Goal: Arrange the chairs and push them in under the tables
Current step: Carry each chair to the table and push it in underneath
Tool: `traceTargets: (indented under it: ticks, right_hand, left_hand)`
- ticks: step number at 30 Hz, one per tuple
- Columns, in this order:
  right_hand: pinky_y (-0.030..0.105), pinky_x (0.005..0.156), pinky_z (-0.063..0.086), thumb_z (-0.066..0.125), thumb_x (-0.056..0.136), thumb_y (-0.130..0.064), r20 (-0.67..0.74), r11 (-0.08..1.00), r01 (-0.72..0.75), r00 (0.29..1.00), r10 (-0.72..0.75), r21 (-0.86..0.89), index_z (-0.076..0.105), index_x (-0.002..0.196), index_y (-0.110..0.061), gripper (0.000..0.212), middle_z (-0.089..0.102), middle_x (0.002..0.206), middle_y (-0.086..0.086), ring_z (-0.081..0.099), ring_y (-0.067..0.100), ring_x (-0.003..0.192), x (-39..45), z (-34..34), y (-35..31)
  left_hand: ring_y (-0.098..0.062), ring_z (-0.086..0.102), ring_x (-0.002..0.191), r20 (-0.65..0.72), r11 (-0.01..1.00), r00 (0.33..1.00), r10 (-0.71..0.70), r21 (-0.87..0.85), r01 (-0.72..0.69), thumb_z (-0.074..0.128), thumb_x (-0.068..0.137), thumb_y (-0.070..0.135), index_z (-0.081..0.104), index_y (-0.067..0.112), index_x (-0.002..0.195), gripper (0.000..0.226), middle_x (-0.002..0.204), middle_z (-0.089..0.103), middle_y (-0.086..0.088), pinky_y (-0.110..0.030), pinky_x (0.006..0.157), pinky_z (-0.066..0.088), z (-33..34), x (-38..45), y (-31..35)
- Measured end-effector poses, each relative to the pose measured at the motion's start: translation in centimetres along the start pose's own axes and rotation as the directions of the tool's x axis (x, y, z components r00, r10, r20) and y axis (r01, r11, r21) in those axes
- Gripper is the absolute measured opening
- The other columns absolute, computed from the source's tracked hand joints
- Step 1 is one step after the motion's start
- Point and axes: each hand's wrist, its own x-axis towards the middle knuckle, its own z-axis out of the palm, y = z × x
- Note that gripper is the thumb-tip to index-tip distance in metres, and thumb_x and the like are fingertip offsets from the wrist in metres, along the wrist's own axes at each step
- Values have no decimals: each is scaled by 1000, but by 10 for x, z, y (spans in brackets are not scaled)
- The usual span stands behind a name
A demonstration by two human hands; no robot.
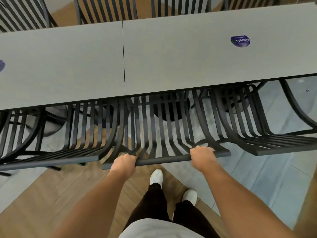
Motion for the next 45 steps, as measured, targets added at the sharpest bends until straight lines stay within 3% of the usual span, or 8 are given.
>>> traceTargets:
  ticks: [6,21,29,38,45]
  right_hand:
    - [38,90,50,55,97,-22,-20,1000,27,999,-27,4,64,121,-20,26,65,117,4,63,27,111,-19,26,30]
    - [37,88,53,53,98,-23,-8,999,44,999,-44,31,64,118,-20,23,66,111,4,65,25,103,-40,76,84]
    - [36,90,49,50,100,-23,-16,1000,-2,1000,2,26,61,122,-19,25,65,119,4,62,26,112,-16,55,107]
    - [36,87,50,51,100,-24,-15,999,-26,1000,26,37,62,122,-20,25,66,114,4,64,25,107,16,32,117]
    - [37,83,48,51,99,-24,-16,999,-27,999,28,39,62,118,-23,23,66,108,1,64,25,102,41,19,132]
  left_hand:
    - [-25,67,103,-13,1000,1000,-21,0,22,46,102,16,60,30,134,37,112,66,-1,-37,87,55,13,-20,41]
    - [-22,67,97,-45,1000,999,5,29,-4,47,103,18,61,26,130,31,107,67,0,-34,81,53,26,-29,106]
    - [-21,68,98,-44,999,999,28,-22,-29,50,104,15,60,24,133,32,108,69,0,-37,89,58,8,-3,118]
    - [-21,68,93,-36,999,999,35,14,-35,48,102,13,63,24,126,30,102,68,1,-34,79,55,-26,36,114]
    - [-23,67,94,-17,997,999,52,54,-51,47,102,13,61,23,126,29,104,66,-1,-35,80,56,-45,63,117]
